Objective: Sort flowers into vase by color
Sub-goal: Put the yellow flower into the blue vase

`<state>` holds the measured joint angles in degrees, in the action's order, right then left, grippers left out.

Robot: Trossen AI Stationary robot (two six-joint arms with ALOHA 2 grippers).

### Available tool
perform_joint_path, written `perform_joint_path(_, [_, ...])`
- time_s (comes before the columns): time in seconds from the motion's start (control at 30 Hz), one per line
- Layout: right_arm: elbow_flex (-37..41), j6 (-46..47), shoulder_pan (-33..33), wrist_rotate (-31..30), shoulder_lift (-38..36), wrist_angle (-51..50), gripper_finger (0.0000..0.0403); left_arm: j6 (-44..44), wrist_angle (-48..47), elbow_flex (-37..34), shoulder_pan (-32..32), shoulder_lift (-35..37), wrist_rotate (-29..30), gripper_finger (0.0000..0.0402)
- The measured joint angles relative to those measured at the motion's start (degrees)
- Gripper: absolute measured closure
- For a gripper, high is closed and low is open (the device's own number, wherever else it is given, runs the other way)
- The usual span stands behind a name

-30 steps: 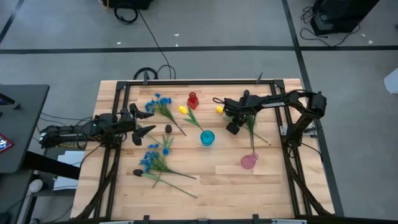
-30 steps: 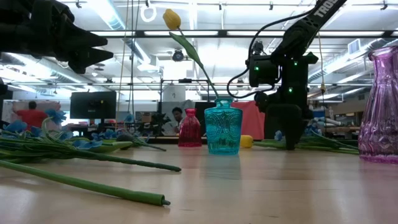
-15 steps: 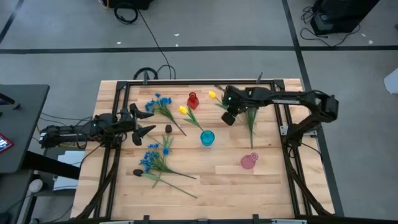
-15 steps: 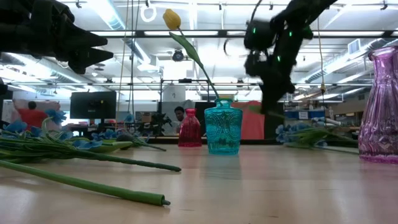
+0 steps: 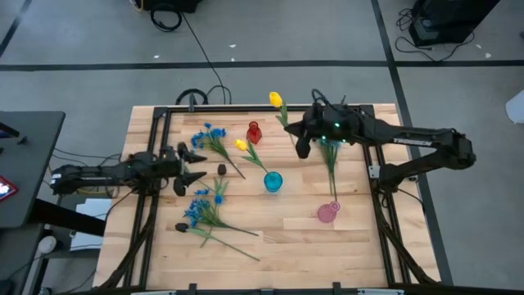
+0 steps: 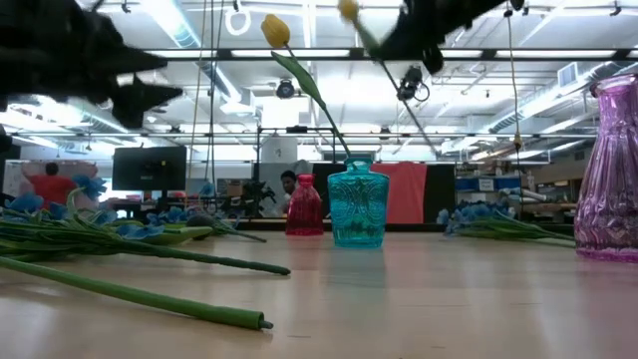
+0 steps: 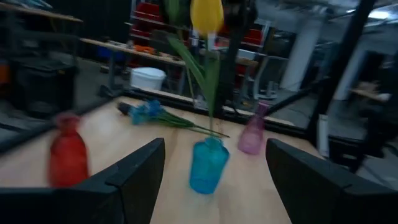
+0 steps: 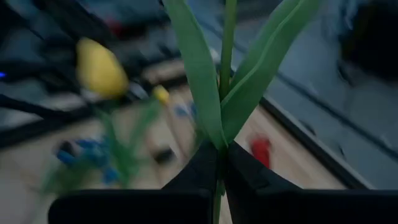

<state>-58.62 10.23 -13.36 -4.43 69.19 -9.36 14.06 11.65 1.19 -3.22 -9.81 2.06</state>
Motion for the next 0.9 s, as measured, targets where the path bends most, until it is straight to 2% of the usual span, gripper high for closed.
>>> perform_joint_path(0.2, [4.4,-1.5,4.8,-0.5,-0.9,14.9,0.0376,1.3,0.2,-0.7,0.4,-7.3,1.1,0.0117])
perform_joint_path(0.33, [4.7,-1.5,5.9,-0.9,-1.0,15.0,0.0376,-0.3,4.4,-0.7,0.4,-11.1,1.3,0.0117])
perform_joint_path(0.5, [4.8,-1.5,6.9,-1.1,-0.9,14.7,0.0376,-1.7,2.8,2.5,0.4,-17.0,2.3,0.0117])
perform_joint_path(0.6, [4.8,-1.7,7.6,-1.8,-0.9,16.2,0.0374,-3.3,4.9,4.6,0.4,-21.6,2.4,0.0118])
perform_joint_path(0.7, [4.8,-3.1,8.7,-2.0,-0.9,19.6,0.0372,-6.2,9.5,5.5,0.4,-26.8,2.6,0.0118])
perform_joint_path(0.8, [4.8,-4.5,9.8,-2.0,-0.9,21.6,0.0371,-9.2,17.9,5.5,0.4,-32.1,3.4,0.0118])
perform_joint_path(0.9, [4.8,-5.2,11.3,-2.0,-0.3,23.0,0.0371,-9.4,24.3,5.5,0.3,-37.7,4.9,0.0118])
